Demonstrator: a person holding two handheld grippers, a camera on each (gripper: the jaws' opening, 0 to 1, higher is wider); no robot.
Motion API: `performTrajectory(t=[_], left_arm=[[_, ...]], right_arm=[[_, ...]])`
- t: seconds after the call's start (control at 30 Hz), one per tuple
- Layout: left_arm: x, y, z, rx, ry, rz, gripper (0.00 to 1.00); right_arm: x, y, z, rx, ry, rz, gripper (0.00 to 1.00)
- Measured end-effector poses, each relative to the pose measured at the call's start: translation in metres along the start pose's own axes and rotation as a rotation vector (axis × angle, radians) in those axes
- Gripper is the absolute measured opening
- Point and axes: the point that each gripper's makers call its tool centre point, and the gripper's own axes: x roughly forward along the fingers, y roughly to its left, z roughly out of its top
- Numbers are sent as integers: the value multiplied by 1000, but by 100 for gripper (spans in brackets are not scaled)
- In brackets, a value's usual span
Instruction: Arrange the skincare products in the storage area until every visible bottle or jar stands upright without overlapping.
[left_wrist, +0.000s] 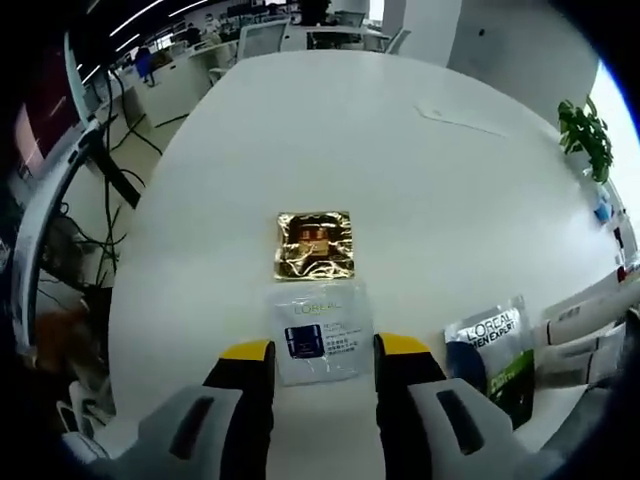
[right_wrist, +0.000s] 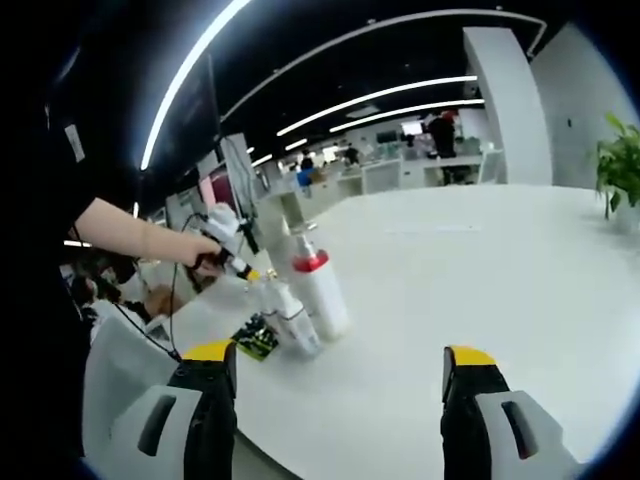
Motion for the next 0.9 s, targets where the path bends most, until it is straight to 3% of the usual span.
performTrajectory(t=[0.47, 0.9], left_arm=[[-32, -16, -13, 6, -19, -31, 34], [-45, -27, -34, 19, 2, -50, 34]], right_arm=[[0, 2, 0, -21, -17, 26, 86], [-2, 9, 3, -38, -34, 49, 86]])
